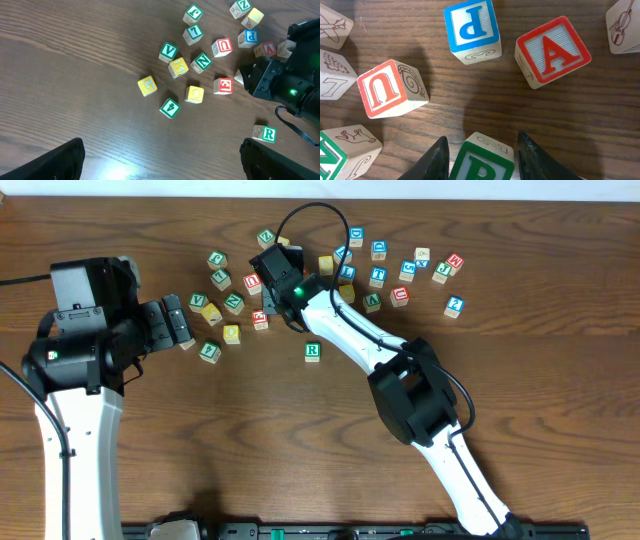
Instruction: Spell out ROBOT
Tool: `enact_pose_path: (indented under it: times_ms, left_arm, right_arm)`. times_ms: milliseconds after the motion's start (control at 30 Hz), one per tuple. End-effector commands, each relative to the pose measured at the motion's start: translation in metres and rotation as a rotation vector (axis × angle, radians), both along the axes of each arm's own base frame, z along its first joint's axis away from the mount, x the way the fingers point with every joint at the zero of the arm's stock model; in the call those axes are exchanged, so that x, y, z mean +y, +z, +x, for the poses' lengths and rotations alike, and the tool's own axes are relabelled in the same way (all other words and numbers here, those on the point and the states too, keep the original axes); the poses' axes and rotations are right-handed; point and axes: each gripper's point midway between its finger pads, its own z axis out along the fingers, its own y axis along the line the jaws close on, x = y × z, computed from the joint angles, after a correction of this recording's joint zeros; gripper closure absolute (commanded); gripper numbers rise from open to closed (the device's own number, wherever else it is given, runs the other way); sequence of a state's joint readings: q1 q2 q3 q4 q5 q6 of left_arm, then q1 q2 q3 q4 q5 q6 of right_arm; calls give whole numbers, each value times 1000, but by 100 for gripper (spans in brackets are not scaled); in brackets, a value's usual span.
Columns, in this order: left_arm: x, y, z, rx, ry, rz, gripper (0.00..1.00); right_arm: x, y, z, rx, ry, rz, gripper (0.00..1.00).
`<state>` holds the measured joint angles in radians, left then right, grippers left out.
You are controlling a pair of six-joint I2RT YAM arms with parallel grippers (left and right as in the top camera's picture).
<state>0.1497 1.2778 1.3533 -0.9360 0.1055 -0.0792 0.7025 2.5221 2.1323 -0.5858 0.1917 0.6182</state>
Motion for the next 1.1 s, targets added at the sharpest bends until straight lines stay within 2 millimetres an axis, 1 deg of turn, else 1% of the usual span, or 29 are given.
enact_pose_path:
  times_ms: [0, 133, 233, 300, 433, 500, 600, 633, 700, 767, 833, 933, 1067]
  left_arm:
    - [3, 8, 3, -19, 16, 2, 2]
    - [3, 8, 3, -19, 16, 3, 2]
    - [3, 8, 3, -19, 16, 3, 2]
    - [3, 8, 3, -19, 16, 2, 2]
    - [3, 8, 3, -19, 16, 2, 2]
    - [3, 8, 3, -19, 16, 3, 2]
    - [3, 8, 3, -19, 16, 2, 2]
    - [3, 8, 3, -19, 16, 2, 2]
    - [3, 8, 3, -19, 16, 3, 2]
    - [3, 8, 3, -19, 16, 3, 2]
    - [3, 8, 3, -19, 16, 3, 2]
    - [3, 8, 3, -19, 16, 2, 2]
    - [3, 8, 3, -19, 16, 3, 2]
  right_arm:
    - [0, -7, 1, -4, -20, -5, 62]
    - [0, -6, 2, -6, -19, -5, 62]
    - [-3, 4, 4, -11, -15, 1, 62]
    - [-8, 19, 8, -21, -10, 7, 61]
    - [-27, 61, 16, -45, 13, 25, 59]
    - [-43, 82, 20, -45, 8, 40, 60]
    - [-68, 103, 25, -35, 11, 58, 58]
    - [-75, 106, 27, -27, 12, 62, 59]
    - [-88, 109, 30, -6, 27, 79, 58]
    - [-98, 106, 32, 20, 42, 91, 57]
    - [-112, 97, 32, 53, 22, 73, 57]
    - [-126, 81, 31, 90, 37, 27, 56]
    - [-135, 60, 29, 131, 70, -21, 54]
